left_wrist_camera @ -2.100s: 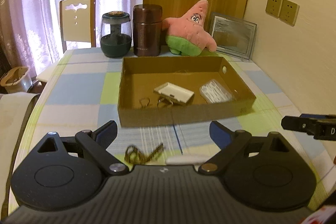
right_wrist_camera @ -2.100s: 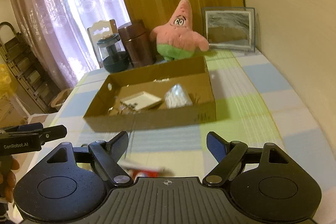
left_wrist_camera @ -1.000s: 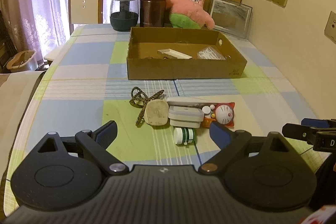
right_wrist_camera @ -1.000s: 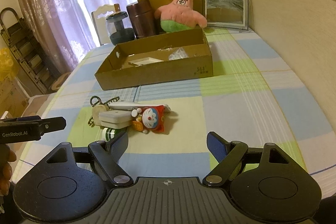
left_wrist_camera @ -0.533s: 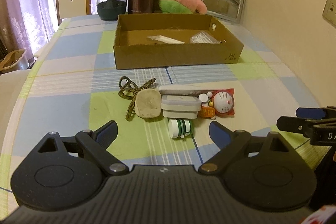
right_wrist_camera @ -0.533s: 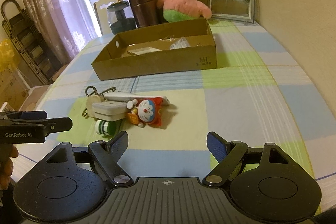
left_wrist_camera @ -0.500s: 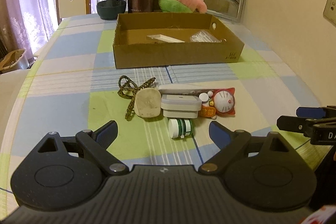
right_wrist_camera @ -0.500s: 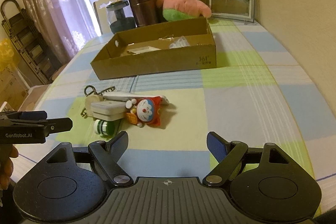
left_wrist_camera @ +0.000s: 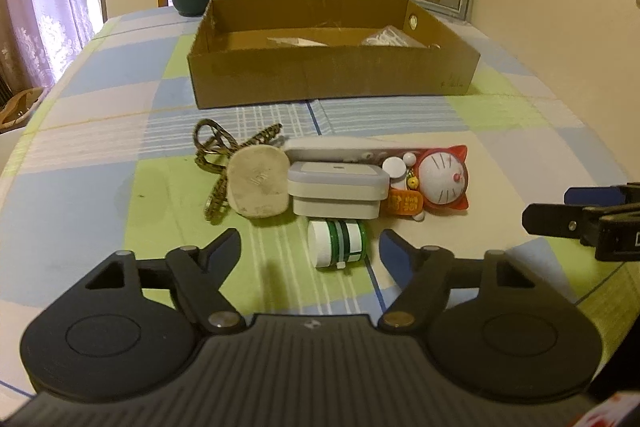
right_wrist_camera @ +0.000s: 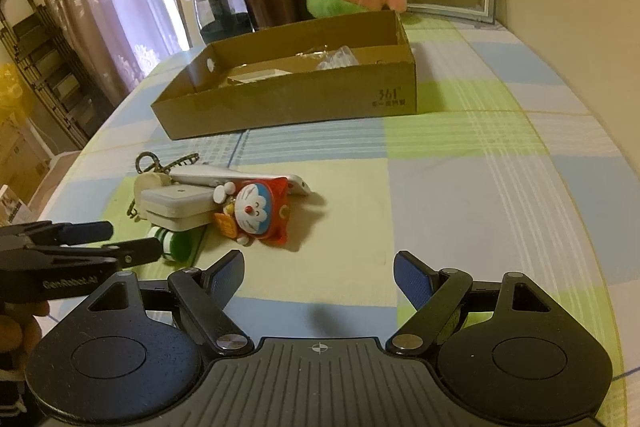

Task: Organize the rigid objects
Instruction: 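Grasp the green-and-white cylinder with the left gripper while the right grasps the Doraemon figure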

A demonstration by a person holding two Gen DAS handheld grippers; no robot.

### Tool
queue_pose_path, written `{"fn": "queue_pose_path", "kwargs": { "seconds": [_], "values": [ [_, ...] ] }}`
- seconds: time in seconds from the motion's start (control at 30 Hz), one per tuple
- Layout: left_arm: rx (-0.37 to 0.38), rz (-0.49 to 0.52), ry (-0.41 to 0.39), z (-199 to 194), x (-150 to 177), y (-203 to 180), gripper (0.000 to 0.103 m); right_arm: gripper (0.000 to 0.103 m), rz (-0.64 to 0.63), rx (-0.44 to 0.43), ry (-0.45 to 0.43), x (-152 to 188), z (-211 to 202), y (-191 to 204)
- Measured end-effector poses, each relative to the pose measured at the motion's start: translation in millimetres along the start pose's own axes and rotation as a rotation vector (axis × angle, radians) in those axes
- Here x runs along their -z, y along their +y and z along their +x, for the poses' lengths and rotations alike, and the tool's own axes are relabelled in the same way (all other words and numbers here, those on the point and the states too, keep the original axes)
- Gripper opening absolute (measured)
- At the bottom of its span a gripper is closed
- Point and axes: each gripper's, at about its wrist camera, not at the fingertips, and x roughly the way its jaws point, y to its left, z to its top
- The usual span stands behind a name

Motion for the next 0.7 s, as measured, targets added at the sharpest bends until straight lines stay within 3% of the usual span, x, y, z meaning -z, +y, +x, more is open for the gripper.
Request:
{"fn": "queue_pose_path", "kwargs": {
  "seconds": [0.23, 0.37, 0.7],
  "values": [
    [0.010, 0.006, 0.014, 19, 0, -9, 0.046, 0.079, 0.009, 0.000, 0.014, -4, 14, -6],
    [0.014, 0.013, 0.034, 27, 1, -10, 0.028, 0.079, -0.008, -0.007, 0.017, -8, 21, -6],
    [0.009, 0.026, 0.062, 19, 5, 10, 0.027, 0.079, -0.123, -0.136, 0.027, -23, 50, 12]
  ]
}}
